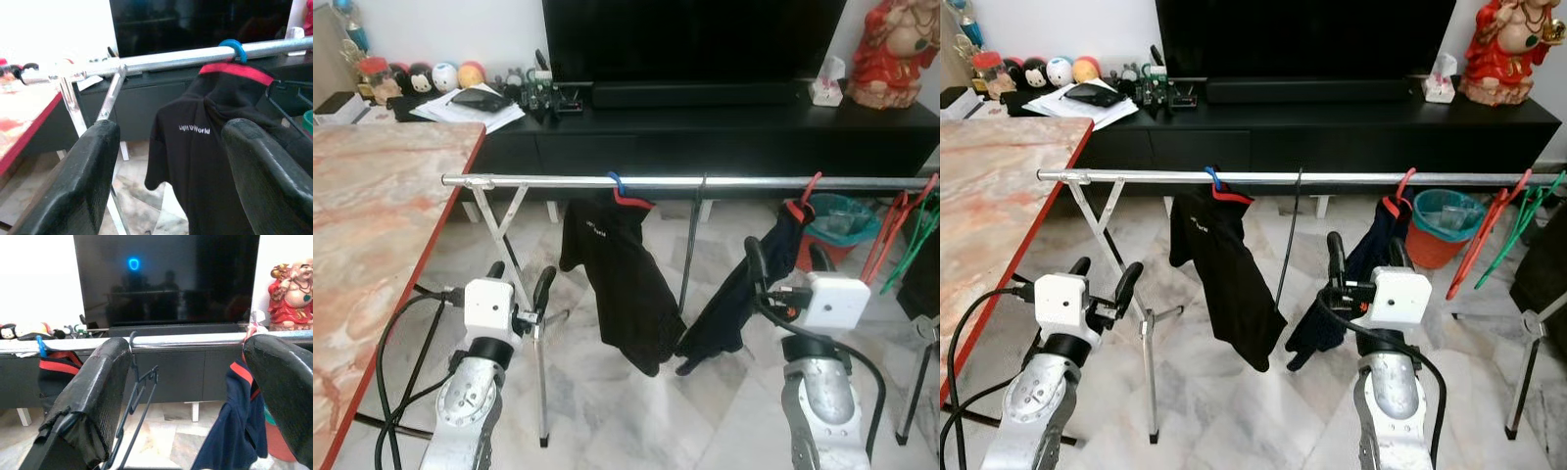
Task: Hang hanger
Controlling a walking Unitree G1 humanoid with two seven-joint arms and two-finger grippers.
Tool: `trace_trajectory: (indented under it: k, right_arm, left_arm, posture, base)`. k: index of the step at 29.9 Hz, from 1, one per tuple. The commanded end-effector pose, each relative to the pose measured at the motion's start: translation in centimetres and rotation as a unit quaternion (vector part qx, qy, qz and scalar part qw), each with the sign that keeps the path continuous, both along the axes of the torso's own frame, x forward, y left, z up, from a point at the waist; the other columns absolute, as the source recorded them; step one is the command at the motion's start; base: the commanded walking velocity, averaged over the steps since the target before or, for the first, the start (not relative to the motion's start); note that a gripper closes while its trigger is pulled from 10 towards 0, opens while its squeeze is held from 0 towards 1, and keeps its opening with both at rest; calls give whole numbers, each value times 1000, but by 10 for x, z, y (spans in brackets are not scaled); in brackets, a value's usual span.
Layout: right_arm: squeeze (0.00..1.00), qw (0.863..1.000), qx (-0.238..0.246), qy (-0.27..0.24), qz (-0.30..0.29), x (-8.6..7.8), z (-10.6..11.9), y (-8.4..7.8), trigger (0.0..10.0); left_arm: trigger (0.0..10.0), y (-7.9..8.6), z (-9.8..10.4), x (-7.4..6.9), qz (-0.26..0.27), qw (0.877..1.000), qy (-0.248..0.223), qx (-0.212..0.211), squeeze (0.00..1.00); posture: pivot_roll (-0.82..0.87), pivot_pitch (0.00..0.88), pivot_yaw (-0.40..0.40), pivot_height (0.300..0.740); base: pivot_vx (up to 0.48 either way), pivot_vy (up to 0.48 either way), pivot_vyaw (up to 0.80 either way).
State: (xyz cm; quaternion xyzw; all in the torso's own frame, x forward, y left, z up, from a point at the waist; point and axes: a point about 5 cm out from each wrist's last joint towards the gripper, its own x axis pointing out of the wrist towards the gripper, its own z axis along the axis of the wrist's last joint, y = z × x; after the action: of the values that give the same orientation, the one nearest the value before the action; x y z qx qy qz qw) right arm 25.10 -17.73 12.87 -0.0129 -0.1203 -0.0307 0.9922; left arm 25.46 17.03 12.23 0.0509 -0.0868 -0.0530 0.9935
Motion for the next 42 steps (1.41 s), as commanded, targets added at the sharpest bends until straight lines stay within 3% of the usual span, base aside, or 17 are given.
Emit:
trace_trajectory:
  k: [1, 10, 19, 25, 42]
  right_arm:
    - [0, 1000, 5, 10, 1, -4, 0, 1, 10000]
    - [0, 999, 6, 37, 0, -25, 1, 1, 10000]
    - [0, 998, 11, 64, -2, -43, 1, 1, 10000]
    - [0, 996, 16, 90, -6, -61, -1, 1, 10000]
    - [0, 991, 27, 132, -9, -83, 0, 2, 10000]
  left_arm:
    - [10000, 0, 3, -3, -5, 1000, 5, -3, 0]
    - [10000, 2, 0, -24, -6, 999, 39, 1, 0]
    - [10000, 4, -3, -45, -2, 997, 72, 2, 0]
    - [10000, 6, -5, -67, -2, 995, 101, 6, 0]
    - [10000, 6, -4, -90, -5, 990, 142, 5, 0]
  posture:
    - [-15, 0, 33, 740]
    - [-6, 0, 33, 740]
    - [-3, 81, 36, 740]
    - [12, 136, 43, 740]
    - [19, 191, 47, 740]
  base:
    - [0, 0, 0]
    - [0, 0, 0]
    - [0, 0, 0]
    - [0, 0, 0]
    - [0, 0, 0]
